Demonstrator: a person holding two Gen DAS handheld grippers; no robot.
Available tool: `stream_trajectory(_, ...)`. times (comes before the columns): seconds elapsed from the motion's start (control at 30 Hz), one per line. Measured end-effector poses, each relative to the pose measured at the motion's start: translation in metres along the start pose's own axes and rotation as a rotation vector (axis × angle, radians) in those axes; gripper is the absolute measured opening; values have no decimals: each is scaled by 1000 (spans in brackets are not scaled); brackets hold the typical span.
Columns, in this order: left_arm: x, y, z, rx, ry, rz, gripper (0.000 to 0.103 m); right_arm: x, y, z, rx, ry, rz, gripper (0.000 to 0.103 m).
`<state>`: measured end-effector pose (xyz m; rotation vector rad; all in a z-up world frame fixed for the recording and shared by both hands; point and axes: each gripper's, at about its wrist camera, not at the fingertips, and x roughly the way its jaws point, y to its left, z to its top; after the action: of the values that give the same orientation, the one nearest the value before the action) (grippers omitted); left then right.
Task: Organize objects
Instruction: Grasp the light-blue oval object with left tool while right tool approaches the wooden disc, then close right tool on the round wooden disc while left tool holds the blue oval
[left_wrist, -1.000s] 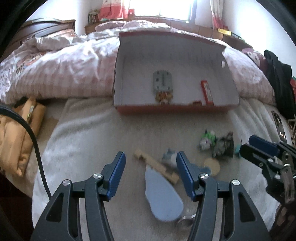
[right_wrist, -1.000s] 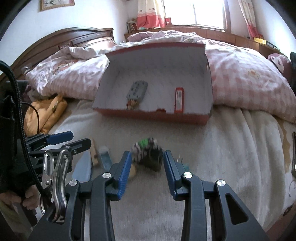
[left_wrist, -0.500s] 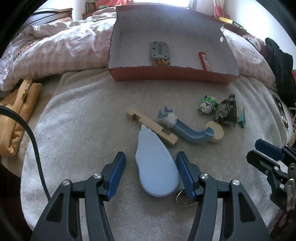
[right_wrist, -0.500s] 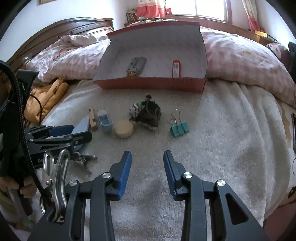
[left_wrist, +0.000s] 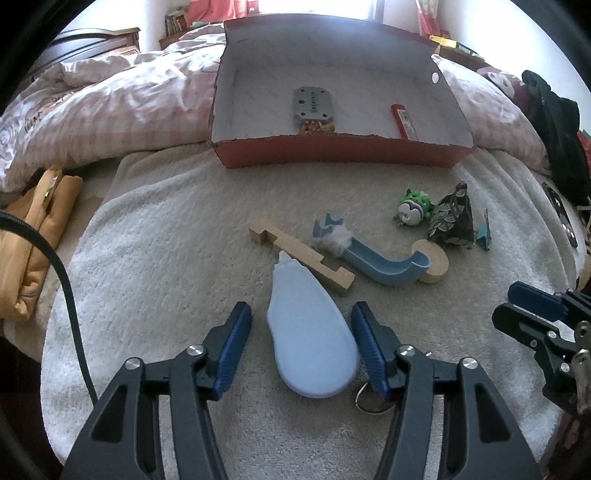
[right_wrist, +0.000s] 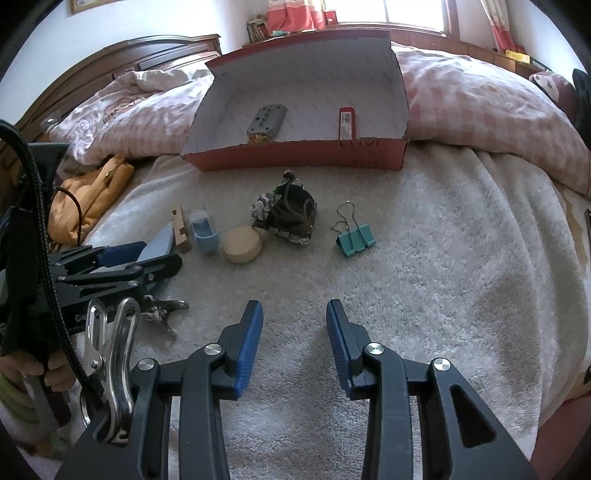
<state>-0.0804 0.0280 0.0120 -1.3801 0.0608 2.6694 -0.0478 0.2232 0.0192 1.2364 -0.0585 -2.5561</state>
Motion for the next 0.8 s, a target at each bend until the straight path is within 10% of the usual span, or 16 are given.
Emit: stream_trajectory(0.8, -12, 41, -13, -45, -1, -36, 43, 29, 51, 27, -144, 7, 0, 37)
